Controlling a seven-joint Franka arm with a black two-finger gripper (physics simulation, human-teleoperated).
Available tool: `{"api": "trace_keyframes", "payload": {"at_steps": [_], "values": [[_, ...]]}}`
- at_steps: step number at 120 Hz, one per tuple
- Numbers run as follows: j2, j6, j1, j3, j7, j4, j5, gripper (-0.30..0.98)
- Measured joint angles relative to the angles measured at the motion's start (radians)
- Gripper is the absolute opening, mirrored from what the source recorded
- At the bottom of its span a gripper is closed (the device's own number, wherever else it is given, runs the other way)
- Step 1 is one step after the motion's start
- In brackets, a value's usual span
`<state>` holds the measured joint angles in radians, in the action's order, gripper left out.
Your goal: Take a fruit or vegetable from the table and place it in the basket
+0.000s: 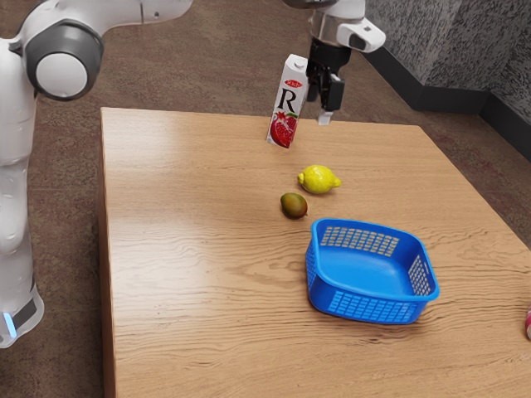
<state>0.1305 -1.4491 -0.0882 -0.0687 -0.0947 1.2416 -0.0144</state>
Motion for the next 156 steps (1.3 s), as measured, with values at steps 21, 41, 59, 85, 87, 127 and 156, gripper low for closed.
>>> {"api": "trace_keyframes", "payload": {"at_steps": [21,41,59,85,87,127,156], "values": [[-0.007,0.01,-0.019,0.009,0.009,-0.003,0.03,0.68],[-0.017,0.045,-0.042,0.01,0.004,0.024,0.062,0.68],[-0.084,0.021,-0.052,0.012,-0.044,0.184,0.073,0.68],[-0.219,-0.144,-0.029,0.042,-0.168,0.447,0.073,0.68],[-0.224,-0.155,-0.032,0.046,-0.178,0.46,0.073,0.68],[-0.267,-0.259,-0.049,0.054,-0.38,0.571,0.077,0.68],[-0.227,-0.328,-0.038,0.032,-0.48,0.598,0.048,0.68]]}}
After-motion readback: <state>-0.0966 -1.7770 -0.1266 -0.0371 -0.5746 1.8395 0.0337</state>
